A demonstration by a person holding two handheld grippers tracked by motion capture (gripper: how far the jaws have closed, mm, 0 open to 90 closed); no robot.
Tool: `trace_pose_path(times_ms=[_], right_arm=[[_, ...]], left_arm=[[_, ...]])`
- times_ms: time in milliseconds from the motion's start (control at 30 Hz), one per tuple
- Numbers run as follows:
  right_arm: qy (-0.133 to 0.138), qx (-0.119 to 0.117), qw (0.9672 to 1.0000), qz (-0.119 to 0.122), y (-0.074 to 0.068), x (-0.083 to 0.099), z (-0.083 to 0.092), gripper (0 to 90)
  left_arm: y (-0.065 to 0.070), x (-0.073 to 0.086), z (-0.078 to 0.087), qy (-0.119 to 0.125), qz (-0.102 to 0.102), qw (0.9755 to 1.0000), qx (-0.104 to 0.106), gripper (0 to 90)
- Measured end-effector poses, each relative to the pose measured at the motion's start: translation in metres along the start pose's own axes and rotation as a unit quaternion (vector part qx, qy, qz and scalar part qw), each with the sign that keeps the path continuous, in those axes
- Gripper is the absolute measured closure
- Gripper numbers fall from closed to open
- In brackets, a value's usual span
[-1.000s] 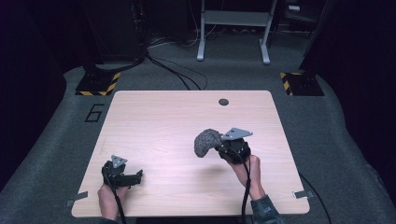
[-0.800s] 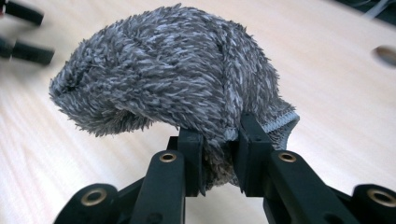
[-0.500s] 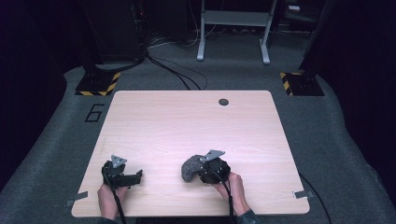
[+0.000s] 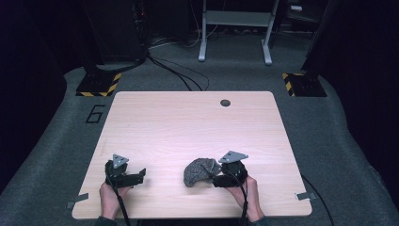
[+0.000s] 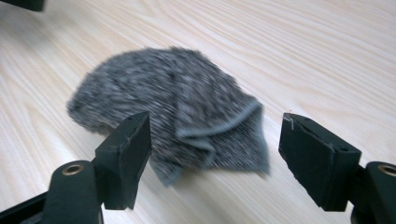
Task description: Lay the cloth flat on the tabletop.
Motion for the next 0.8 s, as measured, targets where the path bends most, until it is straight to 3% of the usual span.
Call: trace_pose_path(times_ms=[167,200,300,367,433,467,500,533,567,600,633,700,733,767,800], right_arm=[[0.013,0.018,0.9994,-0.027,0.019,0.010,0.014,28.0],[0.013,0.018,0.9994,-0.027,0.019,0.010,0.014,28.0],[0.012,0.026,0.9989,-0.037,0.024,0.016,0.018,30.1],[0.012,0.027,0.9988,-0.039,0.024,0.019,0.019,31.4],[0.012,0.028,0.9982,-0.051,0.025,0.021,0.019,32.6],[0.014,0.029,0.9983,-0.049,0.026,0.022,0.018,33.5],[0.014,0.029,0.9983,-0.049,0.026,0.022,0.018,33.5],[0.014,0.029,0.9980,-0.054,0.025,0.024,0.017,35.8],[0.015,0.027,0.9980,-0.055,0.025,0.025,0.015,38.4],[0.015,0.027,0.9980,-0.055,0.025,0.025,0.015,38.4],[0.009,0.024,0.9983,-0.052,0.025,0.025,0.009,41.1],[0.010,0.021,0.9983,-0.053,0.025,0.025,0.006,42.9],[0.003,0.017,0.9986,-0.049,0.023,0.024,-0.002,48.2],[0.003,0.017,0.9986,-0.049,0.023,0.024,-0.002,48.2],[-0.003,0.013,0.9989,-0.044,0.020,0.022,-0.010,53.2]], left_arm=[[0.035,-0.019,-0.002,0.017,-0.025,0.9983,0.049,6.5],[0.035,-0.019,-0.002,0.017,-0.025,0.9983,0.049,6.5],[0.056,-0.027,-0.002,0.020,-0.046,0.9959,0.075,7.4],[0.077,-0.036,-0.001,0.022,-0.073,0.9921,0.100,7.8],[0.085,-0.038,-0.001,0.023,-0.077,0.9910,0.107,8.2],[0.099,-0.043,0.000,0.027,-0.095,0.9877,0.121,8.5],[0.099,-0.043,0.000,0.027,-0.095,0.9877,0.121,9.1],[0.113,-0.046,0.002,0.029,-0.111,0.9840,0.137,9.9],[0.120,-0.048,0.002,0.029,-0.121,0.9818,0.143,10.9],[0.120,-0.048,0.002,0.029,-0.121,0.9818,0.143,12.3],[0.133,-0.049,0.002,0.032,-0.133,0.9782,0.157,14.0],[0.138,-0.050,0.001,0.032,-0.136,0.9768,0.163,14.5],[0.147,-0.050,-0.003,0.026,-0.146,0.9735,0.174,16.1],[0.147,-0.050,-0.003,0.026,-0.146,0.9735,0.174,17.6],[0.157,-0.049,-0.008,0.016,-0.158,0.9702,0.182,18.7]])
Point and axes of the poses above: each handheld gripper's, and its own axes: z roughly backward along the jaws, x roughly out of its underside, y roughly to its right, the point moved 1 cm from there along -z, roughly forward along the jaws, and after that the axes turned 14 degrees about y, right-handed, at the moved point
